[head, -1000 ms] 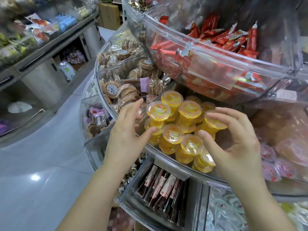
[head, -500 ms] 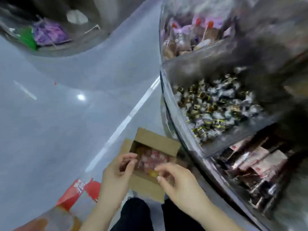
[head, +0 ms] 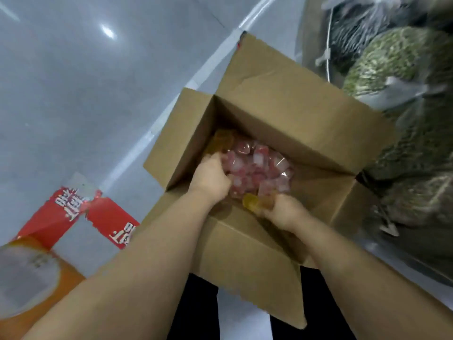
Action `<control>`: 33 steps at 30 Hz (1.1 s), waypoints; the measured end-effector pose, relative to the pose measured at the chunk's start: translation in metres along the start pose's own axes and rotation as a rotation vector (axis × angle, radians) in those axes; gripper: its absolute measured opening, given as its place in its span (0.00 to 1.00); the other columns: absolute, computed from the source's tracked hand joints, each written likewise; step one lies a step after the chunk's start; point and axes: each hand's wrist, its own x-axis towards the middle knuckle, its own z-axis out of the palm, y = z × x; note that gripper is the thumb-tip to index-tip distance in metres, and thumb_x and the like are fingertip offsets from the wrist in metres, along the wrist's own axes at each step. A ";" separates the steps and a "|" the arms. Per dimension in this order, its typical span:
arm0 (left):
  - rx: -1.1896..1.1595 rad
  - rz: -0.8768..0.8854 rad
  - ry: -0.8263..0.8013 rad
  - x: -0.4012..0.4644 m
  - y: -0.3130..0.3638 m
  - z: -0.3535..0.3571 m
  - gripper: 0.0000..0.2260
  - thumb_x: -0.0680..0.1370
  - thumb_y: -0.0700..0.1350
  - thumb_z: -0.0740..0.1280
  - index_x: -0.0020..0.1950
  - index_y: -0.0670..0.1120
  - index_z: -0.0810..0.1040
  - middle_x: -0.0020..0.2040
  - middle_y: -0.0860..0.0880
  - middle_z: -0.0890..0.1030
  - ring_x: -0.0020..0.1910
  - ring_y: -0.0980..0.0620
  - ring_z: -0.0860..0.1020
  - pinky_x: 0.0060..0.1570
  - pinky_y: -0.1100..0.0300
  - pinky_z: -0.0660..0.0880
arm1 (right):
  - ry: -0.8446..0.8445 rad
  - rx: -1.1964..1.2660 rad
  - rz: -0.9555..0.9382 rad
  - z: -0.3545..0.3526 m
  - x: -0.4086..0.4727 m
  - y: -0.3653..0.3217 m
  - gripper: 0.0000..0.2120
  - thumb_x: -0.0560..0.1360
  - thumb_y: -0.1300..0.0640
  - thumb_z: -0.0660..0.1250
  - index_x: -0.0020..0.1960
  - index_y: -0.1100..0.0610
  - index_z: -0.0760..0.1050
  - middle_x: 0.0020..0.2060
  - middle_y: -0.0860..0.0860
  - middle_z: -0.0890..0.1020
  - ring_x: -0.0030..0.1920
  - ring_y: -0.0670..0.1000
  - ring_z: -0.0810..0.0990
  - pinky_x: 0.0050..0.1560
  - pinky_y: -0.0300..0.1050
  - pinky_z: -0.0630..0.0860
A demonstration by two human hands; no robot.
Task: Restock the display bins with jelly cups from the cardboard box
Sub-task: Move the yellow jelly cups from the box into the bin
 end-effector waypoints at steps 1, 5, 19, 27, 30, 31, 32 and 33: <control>0.054 -0.029 0.034 0.011 -0.005 0.006 0.19 0.76 0.43 0.66 0.65 0.41 0.69 0.64 0.38 0.72 0.64 0.40 0.70 0.65 0.54 0.65 | -0.014 0.049 0.027 0.008 0.010 -0.001 0.28 0.75 0.45 0.65 0.69 0.58 0.65 0.62 0.59 0.76 0.60 0.58 0.76 0.56 0.45 0.72; 0.101 -0.153 0.010 0.047 -0.012 0.021 0.28 0.78 0.46 0.62 0.73 0.39 0.55 0.73 0.37 0.59 0.72 0.40 0.60 0.70 0.53 0.56 | 0.175 0.030 0.102 0.030 0.023 -0.006 0.35 0.71 0.45 0.68 0.72 0.52 0.56 0.61 0.58 0.75 0.59 0.59 0.76 0.54 0.46 0.73; 0.296 -0.183 0.092 0.086 -0.026 0.042 0.28 0.80 0.46 0.59 0.75 0.40 0.50 0.73 0.39 0.61 0.72 0.42 0.60 0.71 0.51 0.57 | 0.264 0.572 0.063 0.016 0.014 0.001 0.14 0.68 0.58 0.71 0.50 0.52 0.70 0.38 0.47 0.73 0.47 0.56 0.77 0.46 0.44 0.73; -0.263 -0.024 0.217 0.005 0.010 0.002 0.17 0.78 0.50 0.62 0.64 0.46 0.69 0.61 0.42 0.69 0.60 0.41 0.72 0.63 0.53 0.66 | 0.450 0.942 0.018 0.003 -0.036 -0.017 0.23 0.67 0.59 0.73 0.58 0.50 0.68 0.50 0.50 0.78 0.50 0.50 0.80 0.53 0.47 0.78; -0.639 0.043 0.205 -0.062 0.032 -0.044 0.06 0.77 0.50 0.66 0.51 0.60 0.78 0.47 0.55 0.81 0.49 0.52 0.80 0.51 0.53 0.77 | 0.563 0.998 -0.071 -0.020 -0.093 -0.041 0.20 0.66 0.60 0.73 0.50 0.45 0.68 0.44 0.45 0.77 0.39 0.38 0.78 0.41 0.29 0.74; -0.744 0.054 0.219 -0.085 0.041 -0.060 0.08 0.76 0.48 0.68 0.49 0.62 0.78 0.43 0.59 0.82 0.46 0.56 0.80 0.46 0.57 0.78 | 0.593 0.999 -0.108 -0.030 -0.117 -0.049 0.20 0.65 0.60 0.73 0.49 0.45 0.68 0.45 0.46 0.78 0.39 0.38 0.78 0.41 0.29 0.73; -0.794 0.066 0.248 -0.109 0.051 -0.078 0.10 0.74 0.48 0.71 0.50 0.63 0.77 0.43 0.60 0.81 0.46 0.57 0.80 0.43 0.62 0.77 | 0.610 1.001 -0.151 -0.043 -0.144 -0.058 0.21 0.65 0.60 0.73 0.50 0.44 0.69 0.46 0.46 0.79 0.40 0.39 0.78 0.43 0.30 0.73; -0.792 0.077 0.283 -0.135 0.064 -0.096 0.15 0.70 0.50 0.74 0.53 0.62 0.74 0.45 0.59 0.79 0.46 0.59 0.78 0.43 0.66 0.75 | 0.617 0.997 -0.200 -0.057 -0.175 -0.068 0.22 0.65 0.62 0.73 0.51 0.43 0.70 0.48 0.46 0.79 0.44 0.39 0.79 0.46 0.31 0.73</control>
